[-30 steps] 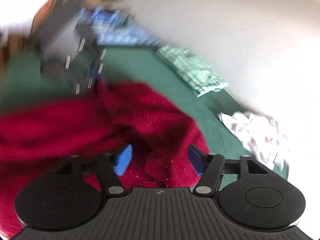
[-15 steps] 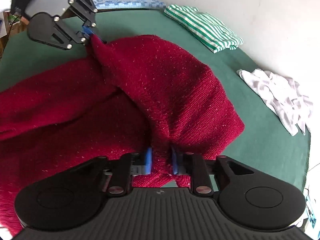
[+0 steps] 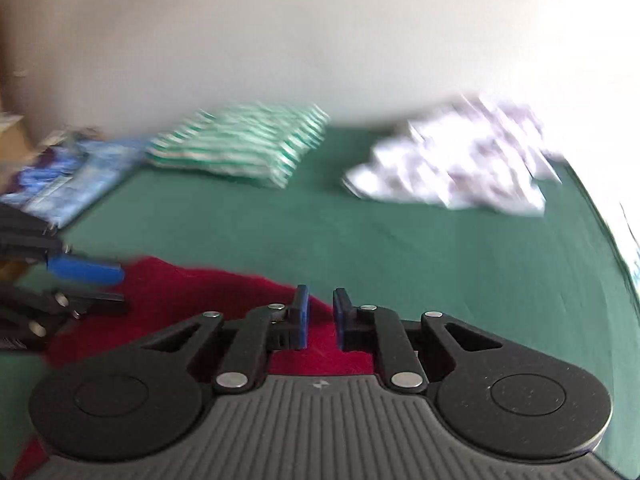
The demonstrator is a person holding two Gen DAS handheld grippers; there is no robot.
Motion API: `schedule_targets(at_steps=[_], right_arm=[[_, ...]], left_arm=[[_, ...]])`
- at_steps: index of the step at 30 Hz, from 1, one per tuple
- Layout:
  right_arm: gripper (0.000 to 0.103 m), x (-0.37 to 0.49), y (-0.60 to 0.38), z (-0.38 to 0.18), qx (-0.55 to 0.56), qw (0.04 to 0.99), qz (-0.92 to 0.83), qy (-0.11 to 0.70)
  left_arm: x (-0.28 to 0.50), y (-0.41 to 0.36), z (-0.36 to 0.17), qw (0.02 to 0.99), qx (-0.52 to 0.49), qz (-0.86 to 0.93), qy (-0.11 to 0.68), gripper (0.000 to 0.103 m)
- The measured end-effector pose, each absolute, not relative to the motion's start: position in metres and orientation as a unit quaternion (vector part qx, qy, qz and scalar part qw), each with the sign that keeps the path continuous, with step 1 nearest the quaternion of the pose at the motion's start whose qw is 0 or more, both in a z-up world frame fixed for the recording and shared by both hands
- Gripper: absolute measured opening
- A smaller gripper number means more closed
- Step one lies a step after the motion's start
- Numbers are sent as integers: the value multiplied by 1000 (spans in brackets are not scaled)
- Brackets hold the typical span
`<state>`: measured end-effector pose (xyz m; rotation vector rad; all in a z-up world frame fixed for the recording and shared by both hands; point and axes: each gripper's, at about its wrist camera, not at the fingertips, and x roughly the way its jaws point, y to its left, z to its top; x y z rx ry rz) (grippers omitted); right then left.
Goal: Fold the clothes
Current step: 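Lift the held sweater edge and fold it over the body with both grippers, then open both grippers and release the folded red sweater onto the bed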
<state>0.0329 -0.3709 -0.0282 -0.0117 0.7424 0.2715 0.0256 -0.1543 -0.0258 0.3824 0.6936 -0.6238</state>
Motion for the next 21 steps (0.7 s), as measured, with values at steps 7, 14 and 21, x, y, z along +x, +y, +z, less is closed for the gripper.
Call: schedule_targets(at_steps=[7,14,21], right_arm=[[17,13,-387,-24,-7,924,137,356],[17,-13,-371,-39,-25,903,213,372],[20,-51,-371,-20,-27,910,218,351]], left_arm=[[3,-144,-26,868,211,-313,321,24],[-9,-157,-38,839,263,-353,320,35],[-39,-149,-14,833,265,-376,308,37]])
